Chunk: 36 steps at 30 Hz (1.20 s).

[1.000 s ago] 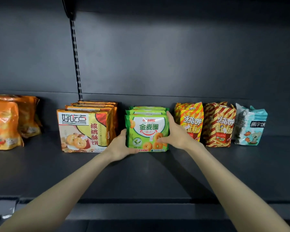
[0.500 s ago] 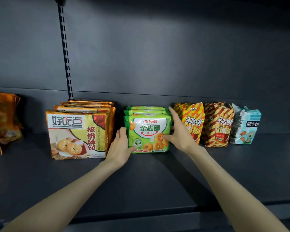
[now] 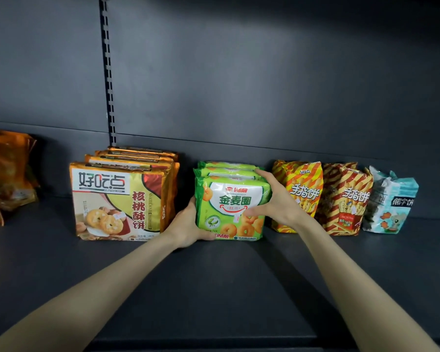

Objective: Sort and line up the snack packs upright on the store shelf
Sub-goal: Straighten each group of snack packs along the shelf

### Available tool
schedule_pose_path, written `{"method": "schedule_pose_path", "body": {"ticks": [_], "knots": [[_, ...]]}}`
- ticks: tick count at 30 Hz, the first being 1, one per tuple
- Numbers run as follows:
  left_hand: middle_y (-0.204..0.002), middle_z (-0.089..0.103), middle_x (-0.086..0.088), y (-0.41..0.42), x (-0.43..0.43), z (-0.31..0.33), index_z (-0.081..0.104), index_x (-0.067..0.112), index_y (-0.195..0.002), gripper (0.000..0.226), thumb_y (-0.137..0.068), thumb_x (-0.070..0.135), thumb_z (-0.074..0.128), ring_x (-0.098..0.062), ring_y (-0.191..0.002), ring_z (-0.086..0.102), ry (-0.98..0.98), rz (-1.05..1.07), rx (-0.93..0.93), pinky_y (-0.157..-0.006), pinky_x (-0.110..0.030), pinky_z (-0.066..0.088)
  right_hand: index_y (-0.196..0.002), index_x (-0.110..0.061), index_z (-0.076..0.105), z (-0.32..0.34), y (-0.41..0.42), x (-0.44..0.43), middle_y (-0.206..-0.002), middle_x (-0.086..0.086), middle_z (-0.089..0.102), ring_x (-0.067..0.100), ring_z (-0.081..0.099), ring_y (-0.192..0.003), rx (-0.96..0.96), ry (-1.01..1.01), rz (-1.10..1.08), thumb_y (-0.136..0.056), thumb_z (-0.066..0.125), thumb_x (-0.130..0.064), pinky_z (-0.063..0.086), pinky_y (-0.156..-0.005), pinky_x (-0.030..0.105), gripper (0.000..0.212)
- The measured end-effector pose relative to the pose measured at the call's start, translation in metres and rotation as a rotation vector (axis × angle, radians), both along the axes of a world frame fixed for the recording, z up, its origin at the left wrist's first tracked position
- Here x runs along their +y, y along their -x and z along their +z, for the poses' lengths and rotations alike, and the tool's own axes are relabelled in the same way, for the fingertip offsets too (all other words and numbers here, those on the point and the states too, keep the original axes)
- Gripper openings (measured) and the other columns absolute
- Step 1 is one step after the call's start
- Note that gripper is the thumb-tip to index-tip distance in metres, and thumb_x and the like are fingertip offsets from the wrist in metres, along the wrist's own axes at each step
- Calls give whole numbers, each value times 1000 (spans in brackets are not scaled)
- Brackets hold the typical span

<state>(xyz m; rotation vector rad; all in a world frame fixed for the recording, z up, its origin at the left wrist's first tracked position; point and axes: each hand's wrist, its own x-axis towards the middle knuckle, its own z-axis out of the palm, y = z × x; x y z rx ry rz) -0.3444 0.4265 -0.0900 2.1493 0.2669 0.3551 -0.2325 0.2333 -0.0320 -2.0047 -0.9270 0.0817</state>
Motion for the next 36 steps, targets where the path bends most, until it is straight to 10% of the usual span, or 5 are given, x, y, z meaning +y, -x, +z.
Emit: {"method": "schedule_pose_path", "body": {"ticks": [8,14,18,36], "knots": [[-134,50,3,0,-5,-3,12,20,-148,102,-73,9,79,-10,-121,47,-45,-3,-56,-98,-20,35,-137,-30,34,-8,1,-1,-106,-14,60,13,63,-101,-40,-62,-23,-61,86,-4,57,-73,22,95],[-123,51,9,-4,-3,0,9,19,-149,113,-65,8,84,-13,-120,49,18,11,-63,-100,-24,39,-151,-27,-12,-8,-3,0,-126,-13,44,10,48,-117,106,-93,-63,-61,87,-5,45,-94,29,135],[-122,56,11,-7,-1,0,14,21,-147,116,-59,8,88,-7,-114,55,186,-48,-78,-91,-19,47,-151,-25,-3,-3,-5,3,-115,-17,56,2,59,-104,234,-124,52,-63,84,0,53,-77,14,126],[-107,59,14,-10,-4,3,29,18,-139,98,-61,0,85,5,-92,57,234,-41,-68,-64,-4,48,-150,-30,18,0,-20,15,-118,-1,65,17,69,-99,380,-223,113,-66,83,-7,54,-90,39,108]]}}
